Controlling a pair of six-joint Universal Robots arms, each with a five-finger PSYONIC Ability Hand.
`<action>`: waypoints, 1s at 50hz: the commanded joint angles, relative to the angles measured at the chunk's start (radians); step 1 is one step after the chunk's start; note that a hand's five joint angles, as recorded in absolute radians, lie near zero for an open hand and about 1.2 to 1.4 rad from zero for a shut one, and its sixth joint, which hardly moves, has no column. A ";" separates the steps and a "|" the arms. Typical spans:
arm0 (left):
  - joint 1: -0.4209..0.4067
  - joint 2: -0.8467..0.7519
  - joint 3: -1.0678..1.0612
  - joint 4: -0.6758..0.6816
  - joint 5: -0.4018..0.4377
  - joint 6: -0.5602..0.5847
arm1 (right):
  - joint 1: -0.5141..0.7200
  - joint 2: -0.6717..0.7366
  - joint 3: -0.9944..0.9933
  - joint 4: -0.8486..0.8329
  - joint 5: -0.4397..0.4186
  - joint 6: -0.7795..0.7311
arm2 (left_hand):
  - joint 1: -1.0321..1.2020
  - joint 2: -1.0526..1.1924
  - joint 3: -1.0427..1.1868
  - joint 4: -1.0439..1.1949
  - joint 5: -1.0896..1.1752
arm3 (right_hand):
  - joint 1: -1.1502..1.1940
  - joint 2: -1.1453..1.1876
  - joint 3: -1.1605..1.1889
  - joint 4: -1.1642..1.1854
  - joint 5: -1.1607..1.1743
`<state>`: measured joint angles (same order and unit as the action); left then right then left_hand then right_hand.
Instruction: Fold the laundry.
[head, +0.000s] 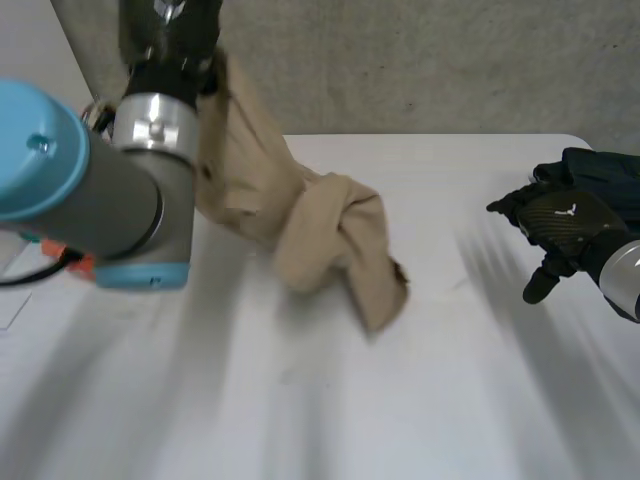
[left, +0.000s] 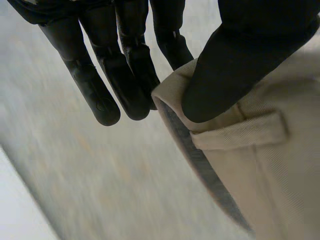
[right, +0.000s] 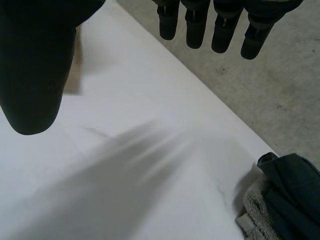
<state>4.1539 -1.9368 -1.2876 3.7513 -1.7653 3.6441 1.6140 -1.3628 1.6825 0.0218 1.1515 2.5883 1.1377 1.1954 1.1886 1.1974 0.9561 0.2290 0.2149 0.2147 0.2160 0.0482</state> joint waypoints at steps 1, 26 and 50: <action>-0.096 -0.100 0.184 0.012 0.161 -0.106 | -0.005 -0.028 -0.017 -0.032 0.054 0.105 | 0.259 0.201 0.208 0.199 0.266 | -0.054 -0.040 -0.040 -0.042 -0.048; -0.230 -0.128 0.042 -0.137 0.422 -0.453 | -0.040 -0.028 0.003 -0.122 0.079 0.096 | -0.895 -0.953 -0.946 -0.955 -0.888 | -0.054 -0.040 -0.040 -0.042 -0.048; -0.184 0.200 -0.598 -0.670 0.026 -0.409 | -0.017 0.108 0.144 0.037 -0.211 -0.432 | -0.730 -0.788 -0.781 -0.790 -0.723 | 0.199 0.214 0.214 0.212 0.206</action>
<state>3.9749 -1.7146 -1.7917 3.1224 -1.7405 3.2354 1.5945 -1.3304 1.8169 0.0596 0.9434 2.2305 0.3702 0.3690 0.3694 0.3732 0.2037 0.3600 0.3415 0.3607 0.3621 0.1994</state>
